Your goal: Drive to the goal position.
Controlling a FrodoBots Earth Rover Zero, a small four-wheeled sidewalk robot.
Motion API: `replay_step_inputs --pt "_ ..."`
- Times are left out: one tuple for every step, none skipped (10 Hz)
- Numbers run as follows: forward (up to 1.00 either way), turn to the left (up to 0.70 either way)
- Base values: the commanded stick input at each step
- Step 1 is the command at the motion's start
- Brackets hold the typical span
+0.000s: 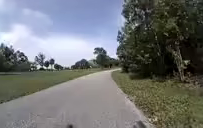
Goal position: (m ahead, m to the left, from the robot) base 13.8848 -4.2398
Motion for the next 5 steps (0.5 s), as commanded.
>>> replay_step_inputs --pt "0.7 0.0" --pt "0.7 0.0" --pt "0.7 0.0" --pt "0.7 0.0" --pt "0.7 0.0"
